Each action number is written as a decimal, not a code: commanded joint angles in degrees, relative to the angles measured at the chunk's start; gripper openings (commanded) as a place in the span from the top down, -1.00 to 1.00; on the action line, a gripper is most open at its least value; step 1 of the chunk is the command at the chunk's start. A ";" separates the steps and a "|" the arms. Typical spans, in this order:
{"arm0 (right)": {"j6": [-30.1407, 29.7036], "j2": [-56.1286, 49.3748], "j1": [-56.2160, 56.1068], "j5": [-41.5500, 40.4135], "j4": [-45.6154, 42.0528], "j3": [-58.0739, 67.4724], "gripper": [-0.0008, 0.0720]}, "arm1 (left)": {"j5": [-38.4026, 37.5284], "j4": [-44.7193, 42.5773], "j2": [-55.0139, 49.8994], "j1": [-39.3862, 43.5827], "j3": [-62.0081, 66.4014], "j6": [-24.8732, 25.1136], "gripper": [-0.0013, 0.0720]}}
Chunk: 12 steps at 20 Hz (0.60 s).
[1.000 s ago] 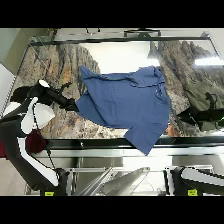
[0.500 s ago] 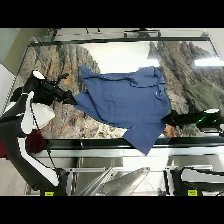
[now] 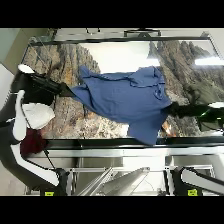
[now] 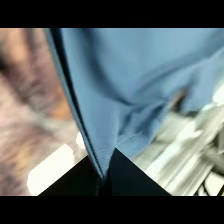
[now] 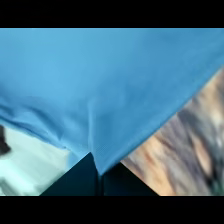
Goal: Fold the shirts.
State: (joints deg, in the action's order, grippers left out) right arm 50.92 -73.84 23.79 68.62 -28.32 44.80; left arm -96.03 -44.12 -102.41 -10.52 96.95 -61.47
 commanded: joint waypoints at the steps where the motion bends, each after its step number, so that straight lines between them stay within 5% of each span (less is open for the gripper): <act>1: -0.39 13.88 6.38 6.97 11.45 9.55 0.94 | -0.02 13.33 10.12 -3.41 0.04 1.55 0.91; 7: -3.21 31.87 20.09 5.42 33.75 29.83 0.94 | 4.28 56.50 34.03 -12.52 0.09 11.96 0.91; 12: -4.24 36.83 25.62 2.10 35.21 41.07 0.94 | 11.15 59.98 48.28 -25.40 0.04 12.24 0.90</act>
State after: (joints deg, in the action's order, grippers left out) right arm 47.42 -39.97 46.54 72.42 3.73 79.94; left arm -88.58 9.89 -61.65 -29.19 97.03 -50.41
